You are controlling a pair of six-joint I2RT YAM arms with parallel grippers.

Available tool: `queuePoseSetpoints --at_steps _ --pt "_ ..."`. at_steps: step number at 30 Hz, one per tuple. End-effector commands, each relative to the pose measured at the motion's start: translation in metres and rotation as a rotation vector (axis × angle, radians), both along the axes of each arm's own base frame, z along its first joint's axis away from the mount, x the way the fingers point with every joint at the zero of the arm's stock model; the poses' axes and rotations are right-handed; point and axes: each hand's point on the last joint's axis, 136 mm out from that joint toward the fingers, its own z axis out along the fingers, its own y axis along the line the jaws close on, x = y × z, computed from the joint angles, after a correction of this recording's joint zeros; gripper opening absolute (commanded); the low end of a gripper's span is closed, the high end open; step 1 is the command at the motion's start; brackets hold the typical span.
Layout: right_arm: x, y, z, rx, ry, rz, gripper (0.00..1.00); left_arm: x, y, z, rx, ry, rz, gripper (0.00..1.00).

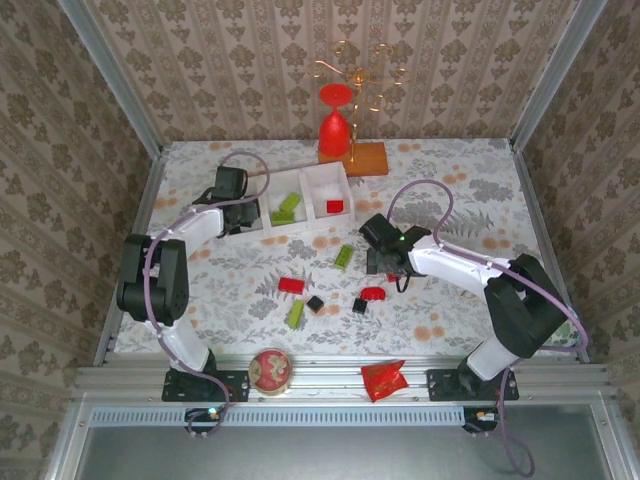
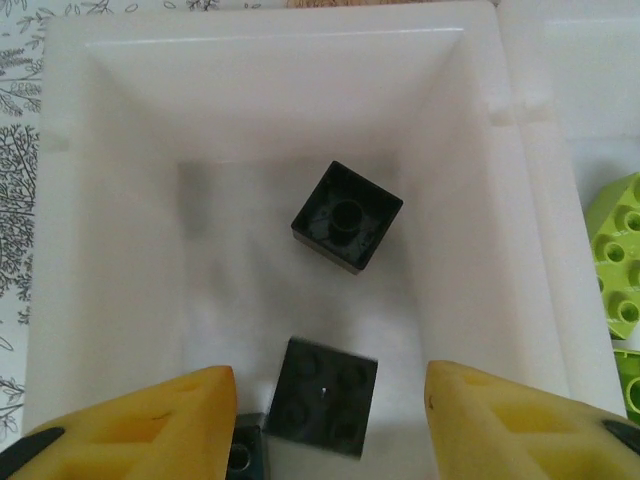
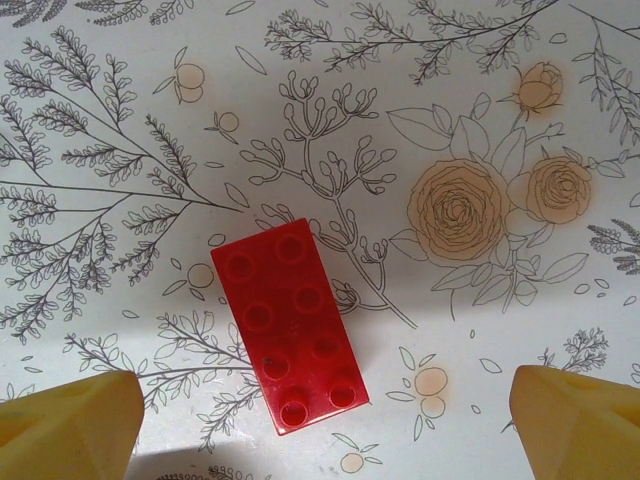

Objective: Sort the legos into containers by color
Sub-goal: Place the lego in the container, then pick up the lego from the center of the table.

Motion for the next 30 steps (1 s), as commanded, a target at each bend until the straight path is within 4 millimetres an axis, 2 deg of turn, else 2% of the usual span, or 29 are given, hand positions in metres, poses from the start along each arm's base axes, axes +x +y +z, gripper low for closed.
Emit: queuePoseSetpoints --at_steps 1,7,13,18,23,30 --pt "0.007 0.005 0.001 0.024 0.005 0.018 0.94 0.005 0.001 0.009 -0.017 -0.021 0.003 0.56" --pt "0.007 0.008 -0.005 0.048 0.030 0.042 0.88 0.000 -0.002 0.022 -0.051 -0.043 0.000 0.59" --pt "0.005 0.010 -0.014 0.060 0.064 0.073 0.81 -0.011 -0.002 0.044 -0.084 -0.086 0.013 0.66" --pt "0.004 0.011 -0.022 0.058 0.090 0.086 0.76 -0.028 0.002 0.062 -0.109 -0.125 0.025 0.80" --pt "0.005 0.013 -0.029 0.072 0.113 0.101 0.71 -0.049 0.009 0.079 -0.121 -0.171 0.048 1.00" --pt "0.006 0.010 -0.037 0.067 0.132 0.100 0.67 -0.078 0.016 0.088 -0.133 -0.200 0.076 1.00"
